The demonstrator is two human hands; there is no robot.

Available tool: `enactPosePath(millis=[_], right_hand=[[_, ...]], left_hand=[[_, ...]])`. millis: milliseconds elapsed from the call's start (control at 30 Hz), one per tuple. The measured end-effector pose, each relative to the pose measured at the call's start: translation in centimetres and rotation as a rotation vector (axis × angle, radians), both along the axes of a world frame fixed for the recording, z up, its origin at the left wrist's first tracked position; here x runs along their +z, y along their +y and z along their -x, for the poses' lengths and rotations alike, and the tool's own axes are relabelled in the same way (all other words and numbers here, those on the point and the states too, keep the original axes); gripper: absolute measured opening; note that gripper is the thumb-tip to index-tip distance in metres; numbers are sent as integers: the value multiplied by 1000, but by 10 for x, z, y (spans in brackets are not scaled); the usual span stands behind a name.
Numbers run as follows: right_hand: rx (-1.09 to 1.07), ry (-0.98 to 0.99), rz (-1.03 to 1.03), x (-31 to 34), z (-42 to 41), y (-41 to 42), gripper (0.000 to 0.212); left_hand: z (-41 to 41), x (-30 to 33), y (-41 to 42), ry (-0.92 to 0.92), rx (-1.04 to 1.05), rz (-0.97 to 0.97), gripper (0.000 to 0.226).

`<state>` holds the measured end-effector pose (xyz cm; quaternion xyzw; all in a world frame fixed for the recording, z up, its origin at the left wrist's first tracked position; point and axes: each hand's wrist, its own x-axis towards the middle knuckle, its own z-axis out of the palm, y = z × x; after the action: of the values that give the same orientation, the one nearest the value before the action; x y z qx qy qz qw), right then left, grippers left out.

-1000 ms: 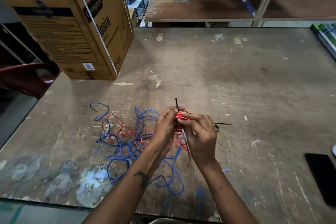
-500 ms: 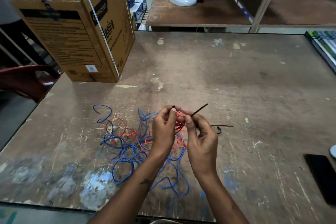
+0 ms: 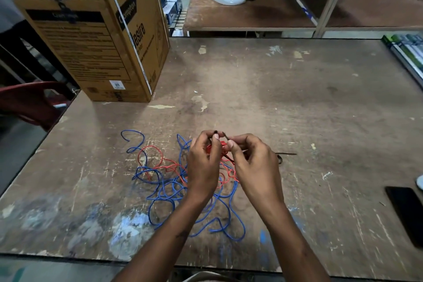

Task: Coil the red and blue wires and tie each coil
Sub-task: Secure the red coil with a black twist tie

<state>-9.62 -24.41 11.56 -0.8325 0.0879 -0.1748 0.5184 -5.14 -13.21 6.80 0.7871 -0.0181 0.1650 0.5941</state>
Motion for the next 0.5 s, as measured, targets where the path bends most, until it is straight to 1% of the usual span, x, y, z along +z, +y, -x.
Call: enactPosePath(millis=[67,133,233,367,500], right_hand=[[-23,-20,48,2,-2,3,10],[-52,-59,70,2,-3,7,10],[-106,-127,116,0,-3,12,7],[-155,-194,124,-1,-2,17,6],[-147,-224,141,-4,-2,21,5]], left_hand=[[0,0,4,-50,9,-104,14],[3,3,3,-86,14,-162,13],[5,5,3,-108,28,-179,12],[3,3,5,-100,39,-191,14],[4,3,6,-101,57,-199,18]])
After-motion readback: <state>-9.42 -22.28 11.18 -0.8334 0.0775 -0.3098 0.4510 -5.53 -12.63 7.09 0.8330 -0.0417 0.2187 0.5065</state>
